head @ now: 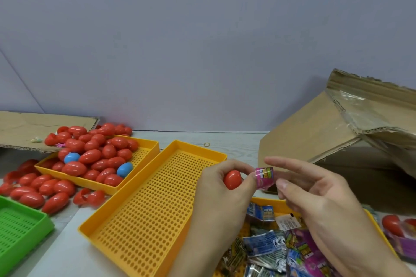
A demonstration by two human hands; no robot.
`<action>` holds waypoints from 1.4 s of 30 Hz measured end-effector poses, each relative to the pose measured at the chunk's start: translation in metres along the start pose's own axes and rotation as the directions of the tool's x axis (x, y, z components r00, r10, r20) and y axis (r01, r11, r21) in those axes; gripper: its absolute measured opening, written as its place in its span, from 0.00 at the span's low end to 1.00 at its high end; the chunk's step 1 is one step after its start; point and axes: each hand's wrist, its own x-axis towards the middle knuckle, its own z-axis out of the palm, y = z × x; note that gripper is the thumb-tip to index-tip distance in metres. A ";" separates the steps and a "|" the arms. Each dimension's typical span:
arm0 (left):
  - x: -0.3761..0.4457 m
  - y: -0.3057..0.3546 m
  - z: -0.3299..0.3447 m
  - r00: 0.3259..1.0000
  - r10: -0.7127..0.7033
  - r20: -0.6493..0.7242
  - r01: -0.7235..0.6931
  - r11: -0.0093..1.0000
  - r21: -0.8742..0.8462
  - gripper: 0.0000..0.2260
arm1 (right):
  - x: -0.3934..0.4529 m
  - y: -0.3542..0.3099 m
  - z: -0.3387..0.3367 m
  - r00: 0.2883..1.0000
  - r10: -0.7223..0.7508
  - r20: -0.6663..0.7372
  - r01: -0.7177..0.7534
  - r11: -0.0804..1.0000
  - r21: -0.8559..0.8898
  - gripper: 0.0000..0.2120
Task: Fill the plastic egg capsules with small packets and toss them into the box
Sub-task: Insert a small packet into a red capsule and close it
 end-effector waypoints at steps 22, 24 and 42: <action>0.001 0.000 -0.004 0.991 -0.133 0.009 0.134 0.984 -0.115 0.05 | -0.002 -0.006 0.003 0.994 -0.086 0.068 0.083 0.996 0.045 0.20; 0.001 0.000 -0.004 0.992 -0.127 0.008 0.127 0.985 -0.114 0.05 | -0.002 -0.007 0.005 0.993 -0.079 0.084 0.077 0.997 0.033 0.20; -0.003 0.010 -0.001 0.989 0.147 0.026 -0.145 0.986 -0.081 0.02 | 0.005 0.004 0.000 0.985 0.077 -0.157 -0.040 0.973 0.228 0.14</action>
